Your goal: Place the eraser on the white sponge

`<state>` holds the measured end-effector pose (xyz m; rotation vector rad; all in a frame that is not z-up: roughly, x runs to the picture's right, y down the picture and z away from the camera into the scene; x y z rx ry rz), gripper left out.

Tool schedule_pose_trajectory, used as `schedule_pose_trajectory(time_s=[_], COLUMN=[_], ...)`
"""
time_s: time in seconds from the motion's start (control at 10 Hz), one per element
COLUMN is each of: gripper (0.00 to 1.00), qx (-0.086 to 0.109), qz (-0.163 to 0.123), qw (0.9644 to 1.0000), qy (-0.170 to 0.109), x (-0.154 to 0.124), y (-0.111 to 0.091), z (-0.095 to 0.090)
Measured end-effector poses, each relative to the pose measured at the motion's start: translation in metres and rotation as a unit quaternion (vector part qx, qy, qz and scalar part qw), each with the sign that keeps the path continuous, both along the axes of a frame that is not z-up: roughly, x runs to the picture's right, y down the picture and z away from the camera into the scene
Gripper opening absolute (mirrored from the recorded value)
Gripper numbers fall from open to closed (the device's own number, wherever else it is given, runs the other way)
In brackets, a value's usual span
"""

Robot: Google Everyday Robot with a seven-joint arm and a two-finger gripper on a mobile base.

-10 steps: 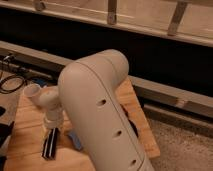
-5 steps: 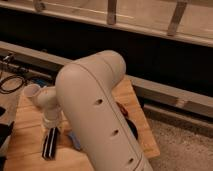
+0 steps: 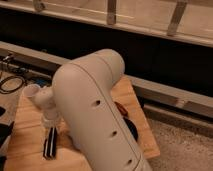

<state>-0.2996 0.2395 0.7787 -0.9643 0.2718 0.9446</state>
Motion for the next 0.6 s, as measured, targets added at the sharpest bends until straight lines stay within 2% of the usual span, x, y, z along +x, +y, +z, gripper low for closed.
schedule_pose_trajectory(time_s=[0.2,0.3,0.4,0.6], gripper=[0.09,0.03,0.0,0.0], qx=[0.01,0.013,0.017,0.021], qz=[-0.006,-0.008,-0.011,-0.011], qw=[0.9999,0.9998,0.9998,0.9997], qy=[0.008,0.01,0.008,0.008], x=[0.0013,0.0009,-0.0014,0.0], y=[-0.0062,-0.0061,-0.0063,-0.0079], z=[-0.0049,-0.0046,-0.0065,-0.007])
